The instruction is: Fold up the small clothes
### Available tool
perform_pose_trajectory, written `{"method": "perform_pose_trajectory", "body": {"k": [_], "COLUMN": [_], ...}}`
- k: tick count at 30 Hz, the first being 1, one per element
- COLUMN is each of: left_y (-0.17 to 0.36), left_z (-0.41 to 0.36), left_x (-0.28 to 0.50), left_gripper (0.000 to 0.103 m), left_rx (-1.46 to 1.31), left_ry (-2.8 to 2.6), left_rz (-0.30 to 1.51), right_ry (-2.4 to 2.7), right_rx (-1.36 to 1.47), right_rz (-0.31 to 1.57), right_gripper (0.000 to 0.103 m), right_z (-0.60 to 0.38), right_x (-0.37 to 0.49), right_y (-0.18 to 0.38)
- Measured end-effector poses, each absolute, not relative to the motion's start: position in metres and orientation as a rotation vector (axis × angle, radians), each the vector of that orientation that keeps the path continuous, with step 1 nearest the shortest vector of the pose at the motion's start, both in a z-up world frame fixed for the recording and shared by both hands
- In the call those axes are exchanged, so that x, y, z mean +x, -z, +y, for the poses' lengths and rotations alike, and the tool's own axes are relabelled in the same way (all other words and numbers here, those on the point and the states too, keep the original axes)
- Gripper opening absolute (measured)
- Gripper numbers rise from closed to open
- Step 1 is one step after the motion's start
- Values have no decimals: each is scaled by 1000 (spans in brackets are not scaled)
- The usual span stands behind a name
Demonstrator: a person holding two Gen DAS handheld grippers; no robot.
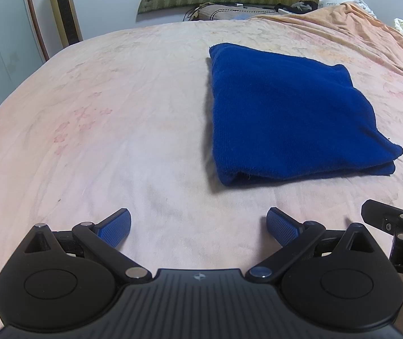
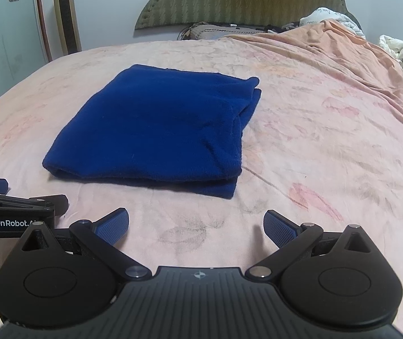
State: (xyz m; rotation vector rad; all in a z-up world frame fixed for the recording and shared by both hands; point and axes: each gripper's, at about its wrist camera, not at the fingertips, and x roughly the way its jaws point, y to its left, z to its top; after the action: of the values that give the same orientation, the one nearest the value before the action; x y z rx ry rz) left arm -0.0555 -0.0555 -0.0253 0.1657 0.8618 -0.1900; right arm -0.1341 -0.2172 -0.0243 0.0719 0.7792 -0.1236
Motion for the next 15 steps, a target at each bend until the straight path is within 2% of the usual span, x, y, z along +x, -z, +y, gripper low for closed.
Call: {"method": "perform_pose_trajectory", "body": {"k": [15], "left_y": [25], "left_z": [-55], "left_x": [-56], "left_gripper": [103], "left_rx": [166], "left_ry": [190], "left_rz": [861], "right_ry": [118], "right_rx": [71], "right_rz": [777], "right_gripper": [102], "right_z": [-216], "right_x": [-137], "right_y": [24]}}
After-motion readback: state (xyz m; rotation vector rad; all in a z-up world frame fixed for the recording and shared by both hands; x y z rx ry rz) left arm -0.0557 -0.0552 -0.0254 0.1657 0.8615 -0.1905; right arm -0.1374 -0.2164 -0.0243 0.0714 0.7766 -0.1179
